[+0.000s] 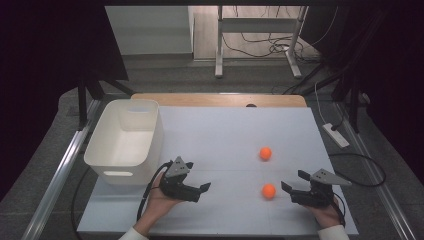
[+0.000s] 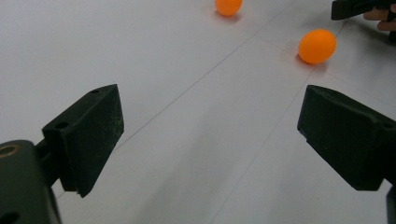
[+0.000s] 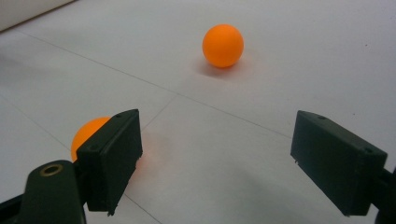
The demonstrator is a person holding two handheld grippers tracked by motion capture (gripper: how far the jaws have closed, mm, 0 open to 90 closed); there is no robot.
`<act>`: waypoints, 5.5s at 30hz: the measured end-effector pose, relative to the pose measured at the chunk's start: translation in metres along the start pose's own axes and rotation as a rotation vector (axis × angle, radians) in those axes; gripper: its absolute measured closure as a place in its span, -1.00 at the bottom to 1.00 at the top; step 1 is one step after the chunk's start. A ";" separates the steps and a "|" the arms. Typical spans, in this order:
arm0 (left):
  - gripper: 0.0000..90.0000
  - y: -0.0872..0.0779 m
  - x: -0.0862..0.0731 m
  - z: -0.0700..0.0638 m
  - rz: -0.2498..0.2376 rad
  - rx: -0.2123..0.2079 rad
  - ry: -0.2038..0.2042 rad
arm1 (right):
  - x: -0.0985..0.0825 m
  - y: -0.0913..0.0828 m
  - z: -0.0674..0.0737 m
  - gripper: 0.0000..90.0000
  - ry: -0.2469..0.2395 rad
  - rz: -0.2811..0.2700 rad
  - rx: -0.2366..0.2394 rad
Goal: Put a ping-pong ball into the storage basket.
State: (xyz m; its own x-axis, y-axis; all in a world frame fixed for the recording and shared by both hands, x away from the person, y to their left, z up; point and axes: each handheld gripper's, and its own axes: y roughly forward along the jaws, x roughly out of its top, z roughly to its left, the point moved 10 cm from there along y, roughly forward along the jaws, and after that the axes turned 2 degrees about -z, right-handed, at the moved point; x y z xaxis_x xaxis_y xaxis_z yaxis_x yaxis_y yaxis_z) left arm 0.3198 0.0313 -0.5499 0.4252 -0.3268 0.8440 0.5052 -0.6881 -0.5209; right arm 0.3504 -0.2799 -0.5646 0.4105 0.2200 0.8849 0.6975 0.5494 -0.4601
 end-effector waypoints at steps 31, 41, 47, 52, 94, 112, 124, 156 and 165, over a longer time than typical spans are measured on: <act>-0.82 0.045 0.031 -0.034 0.019 -0.127 0.039 | 0.001 0.000 -0.003 -0.63 0.012 -0.007 -0.005; -0.82 0.057 0.033 -0.041 0.031 -0.155 0.041 | 0.000 0.001 -0.005 -0.63 0.012 -0.001 -0.015; -0.82 0.062 0.034 -0.043 0.036 -0.168 0.040 | 0.001 0.001 -0.006 -0.63 0.015 -0.004 -0.016; -0.82 0.067 0.035 -0.047 0.041 -0.182 0.043 | 0.001 0.001 -0.006 -0.63 0.017 -0.005 -0.019; -0.81 0.107 0.036 -0.079 0.108 -0.269 0.090 | 0.003 0.000 -0.009 -0.62 0.024 -0.015 -0.041; -0.81 0.125 0.036 -0.092 0.150 -0.299 0.116 | 0.002 0.000 -0.011 -0.62 0.025 -0.015 -0.052; -0.81 0.135 0.038 -0.099 0.166 -0.317 0.117 | 0.002 0.000 -0.012 -0.62 0.024 -0.017 -0.060; -0.80 0.158 0.039 -0.115 0.230 -0.347 0.152 | 0.001 0.001 -0.015 -0.62 0.028 -0.011 -0.067; -0.80 0.162 0.037 -0.115 0.244 -0.347 0.157 | 0.000 0.001 -0.015 -0.62 0.028 -0.007 -0.070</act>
State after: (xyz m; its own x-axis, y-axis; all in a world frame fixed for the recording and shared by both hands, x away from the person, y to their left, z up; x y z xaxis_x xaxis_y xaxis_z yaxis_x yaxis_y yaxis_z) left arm 0.3309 -0.1664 -0.5882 0.3680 -0.5827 0.7246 0.1114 -0.7461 -0.6565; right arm 0.3600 -0.2911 -0.5658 0.4205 0.1934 0.8864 0.7398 0.4926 -0.4584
